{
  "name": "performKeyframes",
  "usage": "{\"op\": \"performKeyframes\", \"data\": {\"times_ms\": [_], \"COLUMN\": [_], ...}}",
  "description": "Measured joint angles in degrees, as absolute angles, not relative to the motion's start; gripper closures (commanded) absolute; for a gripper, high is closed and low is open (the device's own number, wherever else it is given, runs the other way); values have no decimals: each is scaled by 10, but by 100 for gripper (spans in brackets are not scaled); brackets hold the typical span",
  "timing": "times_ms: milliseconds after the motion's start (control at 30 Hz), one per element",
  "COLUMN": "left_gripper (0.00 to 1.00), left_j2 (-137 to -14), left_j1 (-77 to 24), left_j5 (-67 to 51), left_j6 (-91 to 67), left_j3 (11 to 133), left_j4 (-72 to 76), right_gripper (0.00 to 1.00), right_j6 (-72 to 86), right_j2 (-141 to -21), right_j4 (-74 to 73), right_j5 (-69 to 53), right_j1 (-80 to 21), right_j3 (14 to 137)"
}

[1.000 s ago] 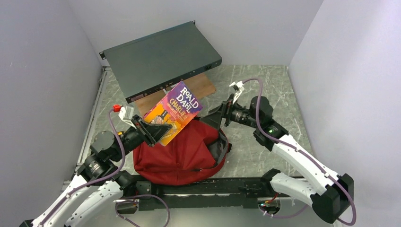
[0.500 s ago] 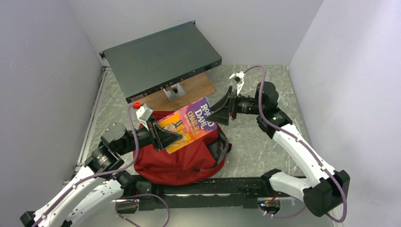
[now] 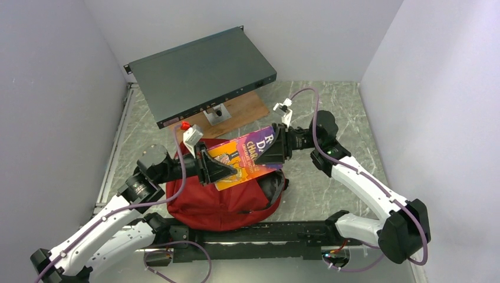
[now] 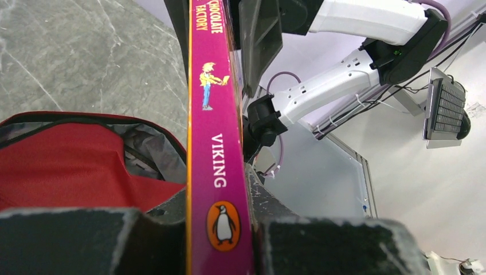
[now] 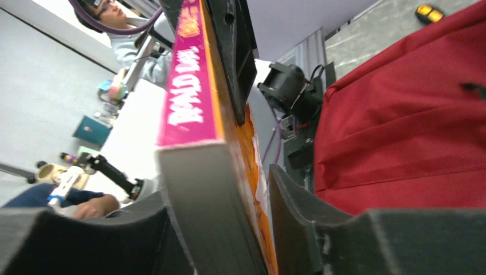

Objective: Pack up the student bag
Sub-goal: Pick up the book from the center of the board, then place the book in the student bag.

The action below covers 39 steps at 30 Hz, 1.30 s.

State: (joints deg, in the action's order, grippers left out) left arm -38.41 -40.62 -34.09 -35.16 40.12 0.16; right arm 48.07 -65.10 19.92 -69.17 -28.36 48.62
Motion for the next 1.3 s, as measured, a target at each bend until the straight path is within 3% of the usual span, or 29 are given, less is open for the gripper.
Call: {"op": "performKeyframes", "data": {"times_ms": [100,133,167,267,333,433,467,500,667,900,1167,1300], "left_gripper": [100,100,94,57,43,32,11,4,2,10,18,35], "left_j2": [-401,-404,-408,-423,-433,-451,-459,-468,-518,-633,-808,-870], "left_j1": [-406,-406,-406,-408,-408,-406,-406,-406,-423,-509,-558,-571], "left_j5": [-347,-348,-348,-349,-336,-300,-286,-275,-226,-124,-30,13], "left_j6": [-351,-351,-350,-342,-334,-325,-323,-321,-308,-290,-272,-260], "left_j3": [411,412,414,435,445,459,464,468,476,544,640,668], "left_j4": [1,1,1,-17,-32,-59,-71,-80,-123,-177,-230,-260], "right_gripper": [94,100,100,100,100,100,100,100,100,100,100,100], "right_j6": [494,496,491,462,426,366,348,332,266,222,207,210], "right_j2": [-645,-641,-636,-612,-590,-548,-533,-517,-430,-359,-316,-309], "right_j4": [207,207,204,159,107,8,-27,-58,-194,-342,-425,-446], "right_j5": [-696,-696,-695,-674,-648,-585,-555,-526,-329,-112,-38,-44], "right_j1": [-286,-286,-285,-280,-277,-263,-256,-250,-237,-233,-233,-233], "right_j3": [467,464,463,465,471,473,473,473,474,515,548,548]}}
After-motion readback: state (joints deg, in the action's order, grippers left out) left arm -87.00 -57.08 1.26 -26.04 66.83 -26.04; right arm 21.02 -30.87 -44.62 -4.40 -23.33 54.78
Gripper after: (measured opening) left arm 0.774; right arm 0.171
